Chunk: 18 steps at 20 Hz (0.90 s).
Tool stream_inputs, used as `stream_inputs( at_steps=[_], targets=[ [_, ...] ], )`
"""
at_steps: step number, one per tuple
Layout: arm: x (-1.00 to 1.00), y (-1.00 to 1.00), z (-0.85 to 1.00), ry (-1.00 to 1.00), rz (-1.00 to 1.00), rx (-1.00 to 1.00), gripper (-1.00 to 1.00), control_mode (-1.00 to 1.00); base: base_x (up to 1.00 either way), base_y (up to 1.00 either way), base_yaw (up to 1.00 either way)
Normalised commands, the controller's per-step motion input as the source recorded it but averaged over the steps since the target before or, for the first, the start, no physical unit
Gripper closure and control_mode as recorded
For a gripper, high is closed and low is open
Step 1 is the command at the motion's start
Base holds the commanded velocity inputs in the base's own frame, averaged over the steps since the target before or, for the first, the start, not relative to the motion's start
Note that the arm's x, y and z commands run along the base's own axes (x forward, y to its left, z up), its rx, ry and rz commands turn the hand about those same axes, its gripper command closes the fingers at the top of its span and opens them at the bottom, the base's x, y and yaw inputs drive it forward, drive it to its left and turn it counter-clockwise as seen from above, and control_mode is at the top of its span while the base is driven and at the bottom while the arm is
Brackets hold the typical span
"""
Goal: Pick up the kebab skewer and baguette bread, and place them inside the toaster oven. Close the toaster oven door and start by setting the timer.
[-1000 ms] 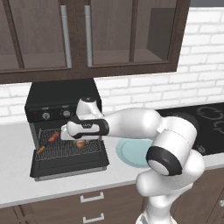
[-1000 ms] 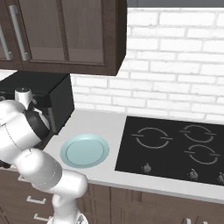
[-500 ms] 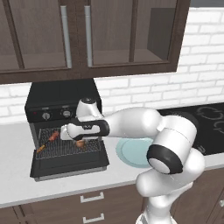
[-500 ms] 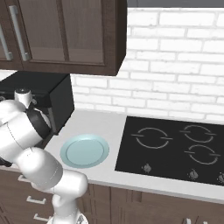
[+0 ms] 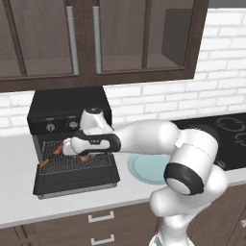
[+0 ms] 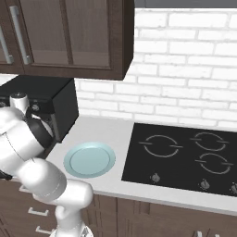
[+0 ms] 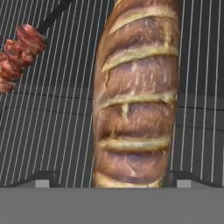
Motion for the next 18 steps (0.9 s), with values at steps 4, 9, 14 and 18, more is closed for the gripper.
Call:
stream_inputs(
  at_steps=[4, 9, 14, 18],
  targets=[
    [-0.83, 0.36, 0.06, 0.00, 0.00, 0.00, -1.00, -1.00, 0.00, 0.00, 0.00],
    [-0.67, 0.02, 0.01, 0.00, -0.04, 0.00, -1.00, -1.00, 0.00, 0.00, 0.00],
    [-0.11, 0.05, -0.05, 0.01, -0.26, 0.00, -1.00, -1.00, 0.00, 0.00, 0.00],
    [0.01, 0.04, -0.14, 0.00, -0.22, 0.00, -1.00, -1.00, 0.00, 0.00, 0.00]
  ],
)
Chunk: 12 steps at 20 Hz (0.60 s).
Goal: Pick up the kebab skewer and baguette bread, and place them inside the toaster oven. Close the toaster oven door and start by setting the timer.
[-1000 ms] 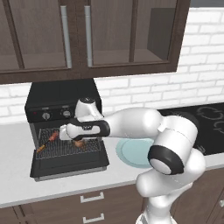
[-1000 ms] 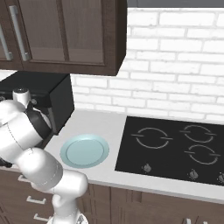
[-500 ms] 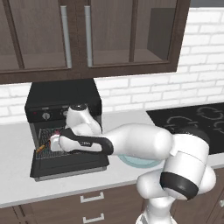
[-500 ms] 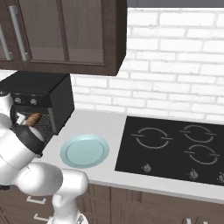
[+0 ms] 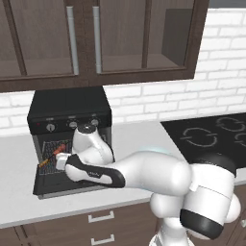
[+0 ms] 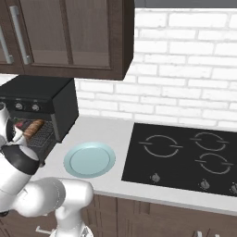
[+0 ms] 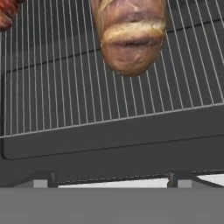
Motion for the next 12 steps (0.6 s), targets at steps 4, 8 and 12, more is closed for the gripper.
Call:
stream_inputs(
  at_steps=[4, 8, 12],
  targets=[
    [0.05, 0.18, -0.29, 0.00, -0.16, 0.00, -1.00, -1.00, 0.00, 0.00, 0.00],
    [0.16, 0.00, -0.23, 0.00, -0.06, 0.00, -1.00, -1.00, 0.00, 0.00, 0.00],
    [0.13, 0.00, -0.30, 0.00, 0.00, 0.00, -1.00, -1.00, 0.00, 0.00, 0.00]
  ],
)
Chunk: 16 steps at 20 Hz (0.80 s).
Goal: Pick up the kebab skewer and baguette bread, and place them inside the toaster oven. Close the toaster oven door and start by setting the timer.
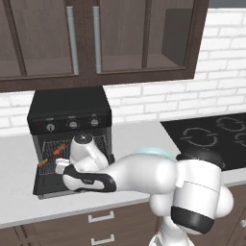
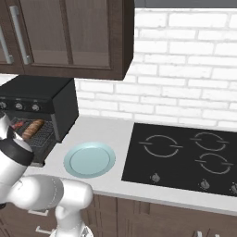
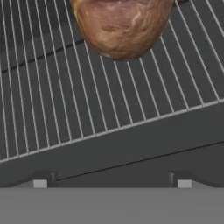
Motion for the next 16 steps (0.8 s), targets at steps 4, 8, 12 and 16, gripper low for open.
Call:
stream_inputs(
  at_steps=[4, 8, 12, 16],
  targets=[
    [0.28, 0.01, -0.34, 0.00, 0.00, -0.02, -1.00, -1.00, 0.00, 0.00, 0.00],
    [0.44, 0.00, -0.18, 0.00, 0.00, -0.04, -1.00, -1.00, 0.00, 0.00, 0.00],
    [0.43, 0.00, -0.05, 0.00, 0.00, -0.04, -1.00, -1.00, 0.00, 0.00, 0.00],
    [0.28, 0.00, -0.14, -0.02, -0.01, -0.04, -1.00, -1.00, 0.00, 0.00, 0.00]
  ],
)
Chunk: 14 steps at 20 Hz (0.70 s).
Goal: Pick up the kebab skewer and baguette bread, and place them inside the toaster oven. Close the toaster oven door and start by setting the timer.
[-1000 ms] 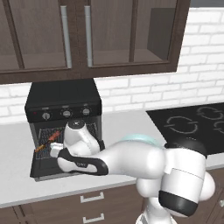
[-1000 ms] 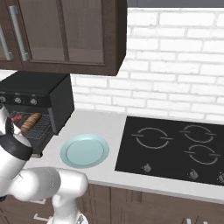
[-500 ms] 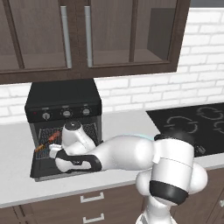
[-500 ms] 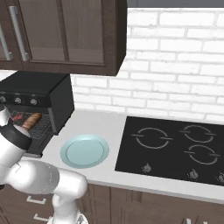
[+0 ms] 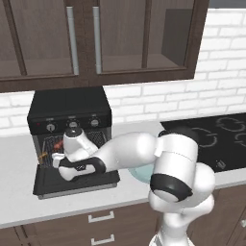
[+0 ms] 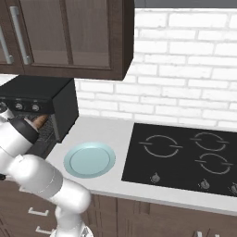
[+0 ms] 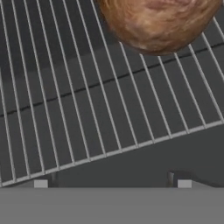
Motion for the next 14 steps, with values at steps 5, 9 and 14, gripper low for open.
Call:
stream_inputs(
  at_steps=[5, 9, 14],
  targets=[
    [0.55, 0.00, -0.11, -0.03, -0.07, -0.02, -1.00, -1.00, 0.00, 0.00, 0.00],
    [0.65, -0.02, -0.04, -0.01, -0.10, -0.04, -1.00, -1.00, 0.00, 0.00, 0.00],
    [0.49, -0.15, -0.02, 0.00, -0.12, -0.01, -1.00, -1.00, 0.00, 0.00, 0.00]
  ],
)
